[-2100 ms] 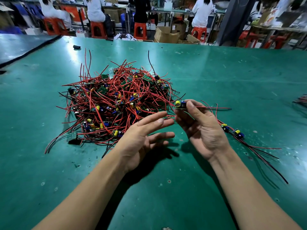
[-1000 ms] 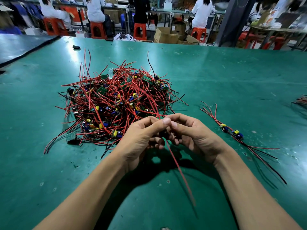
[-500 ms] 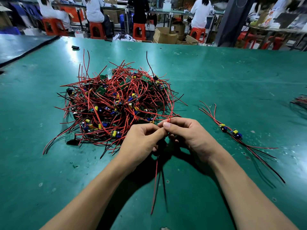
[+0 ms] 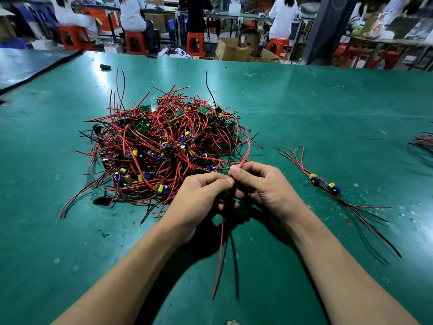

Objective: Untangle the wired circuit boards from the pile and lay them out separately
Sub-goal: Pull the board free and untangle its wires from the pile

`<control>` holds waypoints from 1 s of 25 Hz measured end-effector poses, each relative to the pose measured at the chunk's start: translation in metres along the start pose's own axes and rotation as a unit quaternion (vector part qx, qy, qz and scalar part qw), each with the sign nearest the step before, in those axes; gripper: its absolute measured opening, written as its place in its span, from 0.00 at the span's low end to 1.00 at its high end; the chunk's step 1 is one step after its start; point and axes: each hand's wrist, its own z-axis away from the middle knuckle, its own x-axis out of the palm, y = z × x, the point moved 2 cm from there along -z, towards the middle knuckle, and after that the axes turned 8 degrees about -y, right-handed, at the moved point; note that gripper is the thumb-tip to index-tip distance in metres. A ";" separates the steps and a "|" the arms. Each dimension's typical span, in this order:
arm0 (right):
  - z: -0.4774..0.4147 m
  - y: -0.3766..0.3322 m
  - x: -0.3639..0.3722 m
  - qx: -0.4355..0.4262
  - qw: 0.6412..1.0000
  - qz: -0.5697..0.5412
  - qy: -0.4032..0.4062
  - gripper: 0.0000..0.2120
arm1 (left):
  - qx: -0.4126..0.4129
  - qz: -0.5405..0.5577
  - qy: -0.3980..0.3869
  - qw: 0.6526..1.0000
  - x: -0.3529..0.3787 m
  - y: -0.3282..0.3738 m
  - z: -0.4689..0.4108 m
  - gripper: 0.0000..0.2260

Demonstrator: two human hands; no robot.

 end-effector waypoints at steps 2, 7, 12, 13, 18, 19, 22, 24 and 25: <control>0.000 0.001 -0.001 0.004 1.000 -0.001 -0.011 0.11 | 0.000 0.012 -0.001 1.000 -0.001 0.001 0.000 0.06; 0.001 0.000 -0.004 0.003 0.999 0.018 -0.032 0.12 | 0.008 0.000 0.020 1.000 -0.002 0.002 0.002 0.05; 0.001 -0.004 -0.003 -0.037 0.992 0.119 0.019 0.05 | 0.021 -0.059 0.052 0.997 0.001 -0.001 0.002 0.05; 0.001 -0.005 -0.002 -0.052 0.990 0.128 0.031 0.04 | 0.019 -0.055 0.049 0.997 0.003 -0.001 0.002 0.06; 0.001 -0.003 0.002 -0.030 0.999 0.023 0.023 0.07 | -0.002 0.004 0.006 1.000 0.005 0.003 0.002 0.09; 0.001 -0.003 0.002 -0.021 0.999 0.014 0.019 0.08 | -0.002 0.007 0.002 1.000 0.005 0.004 0.002 0.09; -0.002 -0.002 -0.001 -0.013 1.000 0.015 0.013 0.11 | -0.003 0.004 -0.012 1.000 0.005 0.005 0.003 0.08; -0.003 0.000 -0.003 -0.019 1.000 0.008 0.010 0.13 | -0.003 0.004 -0.018 1.000 0.005 0.004 0.004 0.08; -0.004 0.001 -0.004 -0.023 1.000 0.004 0.009 0.14 | -0.002 0.006 -0.019 1.000 0.005 0.004 0.004 0.08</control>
